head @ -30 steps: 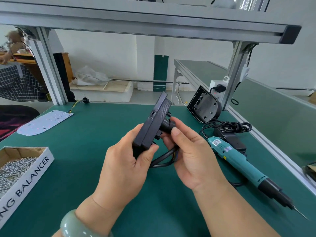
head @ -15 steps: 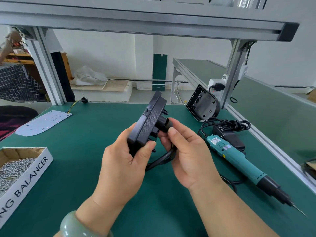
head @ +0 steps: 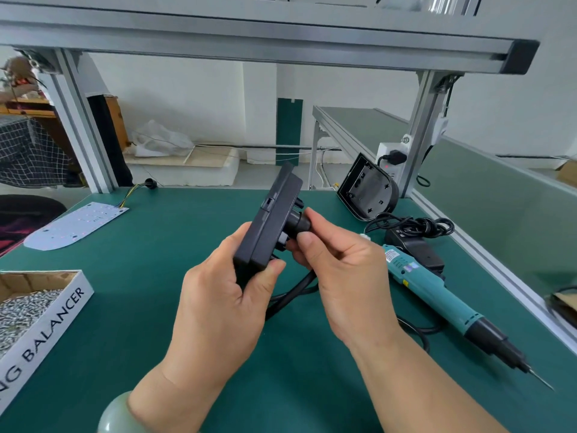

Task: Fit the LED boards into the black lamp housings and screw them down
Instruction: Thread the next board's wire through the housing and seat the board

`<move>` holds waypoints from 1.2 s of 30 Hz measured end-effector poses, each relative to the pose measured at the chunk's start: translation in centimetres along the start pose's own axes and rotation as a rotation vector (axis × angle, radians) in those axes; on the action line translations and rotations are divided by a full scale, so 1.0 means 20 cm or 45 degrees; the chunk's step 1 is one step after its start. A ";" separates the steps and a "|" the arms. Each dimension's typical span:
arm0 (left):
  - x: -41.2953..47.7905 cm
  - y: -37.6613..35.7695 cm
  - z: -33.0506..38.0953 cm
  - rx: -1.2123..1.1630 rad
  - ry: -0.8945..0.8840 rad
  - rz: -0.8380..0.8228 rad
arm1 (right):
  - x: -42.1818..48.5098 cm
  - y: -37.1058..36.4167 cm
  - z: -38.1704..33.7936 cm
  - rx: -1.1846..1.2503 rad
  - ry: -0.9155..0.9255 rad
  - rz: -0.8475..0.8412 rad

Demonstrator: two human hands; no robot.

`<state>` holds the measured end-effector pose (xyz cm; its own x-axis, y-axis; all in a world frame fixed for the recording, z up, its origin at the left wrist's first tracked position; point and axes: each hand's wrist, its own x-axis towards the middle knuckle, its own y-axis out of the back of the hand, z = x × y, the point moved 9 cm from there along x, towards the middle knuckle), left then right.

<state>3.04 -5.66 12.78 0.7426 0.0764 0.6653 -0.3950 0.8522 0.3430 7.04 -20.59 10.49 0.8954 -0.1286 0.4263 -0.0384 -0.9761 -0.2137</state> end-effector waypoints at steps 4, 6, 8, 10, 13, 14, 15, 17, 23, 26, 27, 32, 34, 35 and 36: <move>0.00 0.01 0.00 0.000 -0.014 -0.033 | 0.00 0.01 -0.04 -0.202 0.108 0.004; 0.00 0.00 0.01 0.016 -0.035 -0.071 | 0.01 0.03 -0.07 -0.252 0.150 -0.030; 0.00 0.00 0.03 0.046 -0.073 -0.107 | 0.02 0.03 -0.10 -0.340 0.211 -0.091; -0.01 0.00 0.03 0.064 -0.075 -0.111 | 0.01 0.02 -0.10 -0.429 0.257 -0.121; 0.00 0.01 0.01 0.057 -0.035 -0.038 | 0.01 0.00 -0.07 -0.422 0.206 -0.186; 0.00 0.02 0.00 0.042 -0.023 -0.012 | 0.02 -0.01 -0.05 -0.427 0.167 -0.216; 0.00 0.02 0.00 0.029 -0.016 0.009 | 0.02 -0.02 -0.03 -0.455 0.126 -0.231; 0.00 0.03 0.00 0.023 -0.019 0.018 | 0.02 0.00 0.01 -0.590 0.063 -0.220; 0.00 0.01 -0.03 0.024 0.020 -0.089 | 0.01 -0.04 -0.01 -0.966 0.158 -0.443; 0.00 0.01 -0.03 0.053 0.021 -0.125 | 0.01 -0.04 -0.03 -1.036 0.199 -0.499; 0.00 0.00 -0.02 0.054 0.025 -0.133 | 0.01 -0.03 -0.04 -1.049 0.208 -0.475; -0.01 -0.04 0.00 0.137 -0.028 -0.271 | -0.01 -0.05 -0.05 -1.269 0.267 -0.331; 0.00 -0.03 0.00 0.139 -0.042 -0.286 | -0.01 -0.07 -0.06 -1.286 0.307 -0.291; 0.00 -0.03 -0.01 0.124 -0.044 -0.281 | -0.02 -0.07 -0.08 -1.265 0.320 -0.263; 0.00 -0.02 -0.01 0.110 -0.048 -0.284 | -0.02 -0.07 -0.09 -1.247 0.327 -0.240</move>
<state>3.33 -6.01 12.56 0.7965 -0.1297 0.5906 -0.2693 0.7984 0.5385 6.04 -19.50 12.19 0.8067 0.1200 0.5786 -0.3551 -0.6842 0.6370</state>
